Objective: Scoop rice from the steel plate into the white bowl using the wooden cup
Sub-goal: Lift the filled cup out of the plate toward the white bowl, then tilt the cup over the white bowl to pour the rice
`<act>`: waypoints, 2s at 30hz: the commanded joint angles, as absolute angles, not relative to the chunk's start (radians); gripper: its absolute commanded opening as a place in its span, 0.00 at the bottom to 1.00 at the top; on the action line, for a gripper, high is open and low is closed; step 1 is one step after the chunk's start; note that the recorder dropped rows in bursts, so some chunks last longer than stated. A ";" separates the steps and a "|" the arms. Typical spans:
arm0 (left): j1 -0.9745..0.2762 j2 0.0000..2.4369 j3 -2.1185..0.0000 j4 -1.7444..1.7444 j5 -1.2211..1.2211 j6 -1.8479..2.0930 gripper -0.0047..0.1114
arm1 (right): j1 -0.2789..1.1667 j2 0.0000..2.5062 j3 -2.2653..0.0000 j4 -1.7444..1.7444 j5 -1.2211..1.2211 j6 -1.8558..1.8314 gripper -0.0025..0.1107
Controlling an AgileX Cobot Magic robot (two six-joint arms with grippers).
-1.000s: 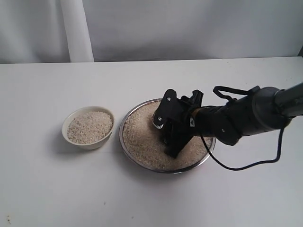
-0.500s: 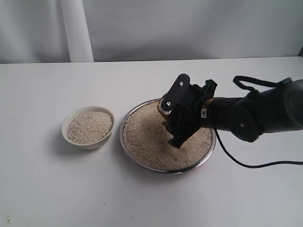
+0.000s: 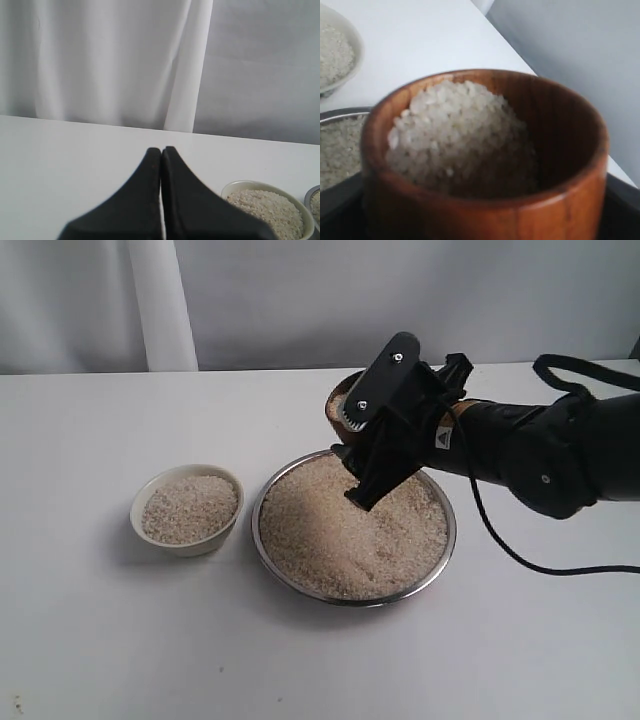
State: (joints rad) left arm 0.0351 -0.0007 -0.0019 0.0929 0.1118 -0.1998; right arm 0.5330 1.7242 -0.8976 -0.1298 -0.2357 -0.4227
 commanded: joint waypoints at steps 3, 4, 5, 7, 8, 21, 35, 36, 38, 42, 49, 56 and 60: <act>0.030 0.000 0.000 0.088 0.109 -0.204 0.04 | 0.610 1.717 -0.934 -0.138 -0.255 -0.416 0.02; 0.030 0.000 0.000 0.088 0.109 -0.204 0.04 | 0.620 1.717 -0.956 -0.138 -0.226 -0.416 0.02; 0.030 0.000 0.000 0.088 0.109 -0.204 0.04 | 0.630 1.717 -0.980 -0.138 -0.200 -0.416 0.02; 0.030 0.000 0.000 0.088 0.109 -0.204 0.04 | 0.642 1.717 -1.027 -0.146 -0.161 -0.422 0.02; 0.030 0.000 0.000 0.088 0.109 -0.204 0.04 | 0.651 1.717 -1.053 -0.146 -0.140 -0.424 0.02; 0.030 0.000 0.000 0.088 0.109 -0.204 0.04 | 0.681 1.962 -1.484 -0.198 0.210 -0.447 0.02; 0.030 0.000 0.000 0.088 0.109 -0.204 0.04 | 0.833 2.300 -1.921 -0.509 0.601 -0.444 0.02; 0.030 0.000 0.000 0.088 0.109 -0.204 0.04 | 0.845 2.313 -1.934 -0.546 0.628 -0.444 0.02; 0.030 0.000 0.000 0.088 0.109 -0.204 0.04 | 0.865 2.332 -1.940 -0.607 0.662 -0.444 0.02; 0.030 0.000 0.000 0.088 0.109 -0.204 0.04 | 0.897 2.346 -1.940 -0.709 0.709 -0.442 0.02; 0.030 0.000 0.000 0.088 0.109 -0.204 0.04 | 0.935 2.346 -1.940 -0.873 0.760 -0.442 0.02; 0.030 0.000 0.000 0.088 0.109 -0.204 0.04 | 0.966 2.346 -1.940 -0.983 0.800 -0.479 0.02; 0.030 0.000 0.000 0.088 0.109 -0.204 0.04 | 0.970 2.381 -1.940 -1.100 0.828 -0.497 0.02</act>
